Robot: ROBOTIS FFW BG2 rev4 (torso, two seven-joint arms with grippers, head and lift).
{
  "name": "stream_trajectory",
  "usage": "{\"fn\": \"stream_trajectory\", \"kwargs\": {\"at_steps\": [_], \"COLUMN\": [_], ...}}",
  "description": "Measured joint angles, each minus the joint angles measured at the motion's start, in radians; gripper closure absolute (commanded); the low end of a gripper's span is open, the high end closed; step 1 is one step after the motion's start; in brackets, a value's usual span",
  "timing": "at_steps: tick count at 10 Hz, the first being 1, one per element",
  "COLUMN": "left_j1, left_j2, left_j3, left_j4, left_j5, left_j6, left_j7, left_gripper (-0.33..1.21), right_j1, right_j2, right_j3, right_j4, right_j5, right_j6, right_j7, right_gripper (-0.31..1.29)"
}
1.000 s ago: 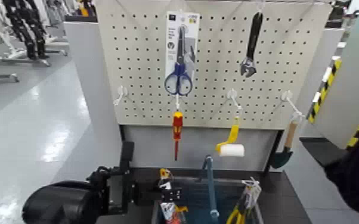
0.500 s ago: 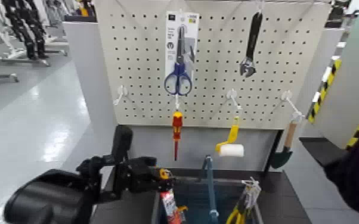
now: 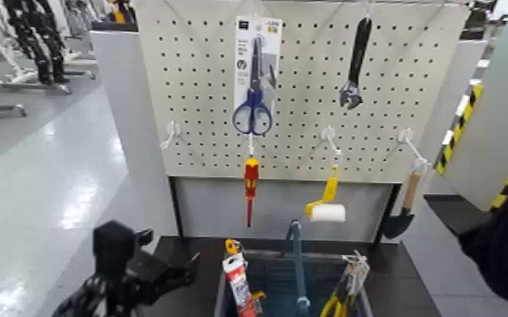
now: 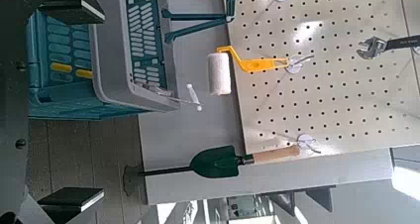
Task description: Put the red glue tube into the crate.
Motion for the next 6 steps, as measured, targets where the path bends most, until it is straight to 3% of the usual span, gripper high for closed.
{"fn": "stream_trajectory", "kwargs": {"at_steps": [3,6], "left_j1": [0.195,0.272], "left_j2": [0.007,0.005], "left_j3": [-0.036,-0.048], "left_j4": [0.027,0.096], "left_j5": [-0.033,-0.079], "left_j6": [-0.284,-0.472], "left_j7": [0.306,0.417], "left_gripper": [0.09,0.10], "right_j1": [0.010,0.016], "right_j2": [0.000,0.000], "right_j3": [0.021,0.037], "right_j4": [0.009,0.006], "right_j5": [-0.017,-0.018], "right_j6": [-0.010,-0.015], "right_j7": [-0.069,-0.096], "right_gripper": [0.04,0.04]}}
